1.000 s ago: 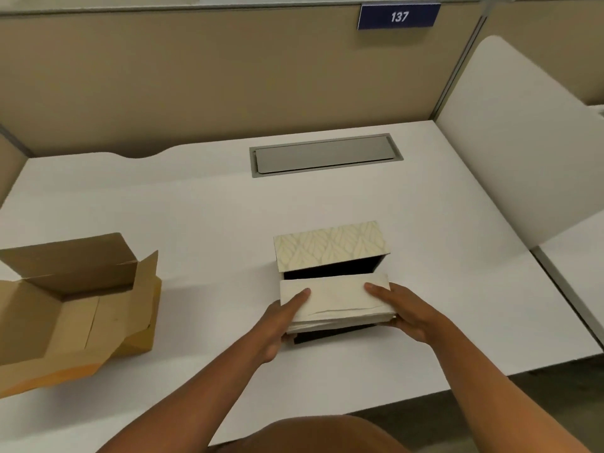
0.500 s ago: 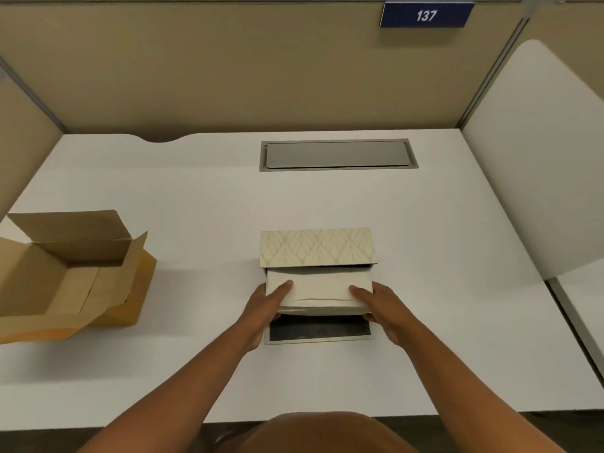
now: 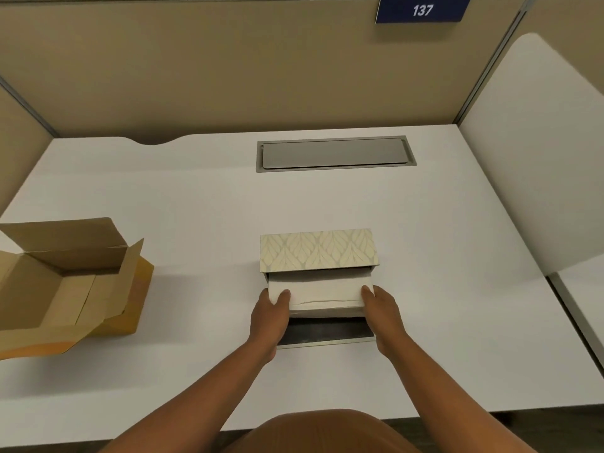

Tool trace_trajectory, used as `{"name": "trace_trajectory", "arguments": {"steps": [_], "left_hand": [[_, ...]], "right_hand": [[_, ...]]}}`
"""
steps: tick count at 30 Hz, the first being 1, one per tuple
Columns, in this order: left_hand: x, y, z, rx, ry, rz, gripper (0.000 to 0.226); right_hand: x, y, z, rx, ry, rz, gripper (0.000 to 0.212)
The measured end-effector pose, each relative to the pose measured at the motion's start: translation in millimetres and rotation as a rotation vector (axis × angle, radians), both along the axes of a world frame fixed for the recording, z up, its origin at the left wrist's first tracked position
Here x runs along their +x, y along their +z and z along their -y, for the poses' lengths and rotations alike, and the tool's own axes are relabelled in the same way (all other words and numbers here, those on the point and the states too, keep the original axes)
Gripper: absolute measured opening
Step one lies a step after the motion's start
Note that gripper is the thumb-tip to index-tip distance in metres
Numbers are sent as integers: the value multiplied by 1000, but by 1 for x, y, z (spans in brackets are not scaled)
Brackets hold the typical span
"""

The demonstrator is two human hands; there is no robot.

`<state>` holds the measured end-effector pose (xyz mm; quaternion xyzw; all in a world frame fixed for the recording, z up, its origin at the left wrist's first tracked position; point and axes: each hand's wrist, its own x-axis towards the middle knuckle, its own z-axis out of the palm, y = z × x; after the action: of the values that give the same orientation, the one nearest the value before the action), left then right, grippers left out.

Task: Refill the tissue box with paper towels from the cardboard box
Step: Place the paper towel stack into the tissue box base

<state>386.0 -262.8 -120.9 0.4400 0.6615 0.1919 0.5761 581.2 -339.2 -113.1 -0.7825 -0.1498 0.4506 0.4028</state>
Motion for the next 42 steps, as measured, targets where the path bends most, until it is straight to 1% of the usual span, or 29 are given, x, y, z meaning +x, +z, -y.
{"name": "trace_trajectory", "arguments": {"steps": [1, 3, 8, 11, 16, 22, 25, 28, 29, 31, 34, 37, 39, 42], "left_hand": [[1, 0, 1, 20, -4, -4, 31], [-1, -1, 0, 31, -20, -17, 45], [-9, -6, 0, 43, -132, -60, 60], [-10, -7, 0, 39, -103, -117, 67], [-9, -7, 4, 28, -83, -103, 59], [-9, -7, 3, 53, -118, -118, 57], [-12, -8, 6, 65, -135, -110, 55], [-13, -8, 6, 74, -135, -116, 55], [-13, -7, 6, 76, -129, -113, 55], [-14, -6, 4, 88, -117, -109, 52], [-15, -4, 3, 107, -109, -103, 47], [-15, -3, 2, 115, -111, -107, 44], [-15, -3, 0, 119, -115, -112, 44], [-12, -3, -2, 89, -138, -155, 52]], "right_hand": [[-3, 0, 0, 3, -22, 12, 35], [-6, 0, 0, -3, -47, 24, 45], [-9, -3, 1, -16, -33, 47, 53], [-12, -6, 1, -5, -41, 91, 55], [-18, -9, 3, -16, -25, 128, 56], [-13, -6, 2, -2, -23, 131, 53], [-8, -1, -1, 34, -8, 146, 47], [-4, -1, -5, 7, 42, 172, 34], [-4, -2, -5, -8, 59, 174, 34], [-3, -4, -4, -40, 76, 162, 43], [-4, -6, -1, -51, 84, 143, 49], [-2, -5, 3, -64, 135, 117, 56], [2, -4, 5, -75, 184, 97, 59], [7, -2, 6, -87, 239, 78, 61]]}}
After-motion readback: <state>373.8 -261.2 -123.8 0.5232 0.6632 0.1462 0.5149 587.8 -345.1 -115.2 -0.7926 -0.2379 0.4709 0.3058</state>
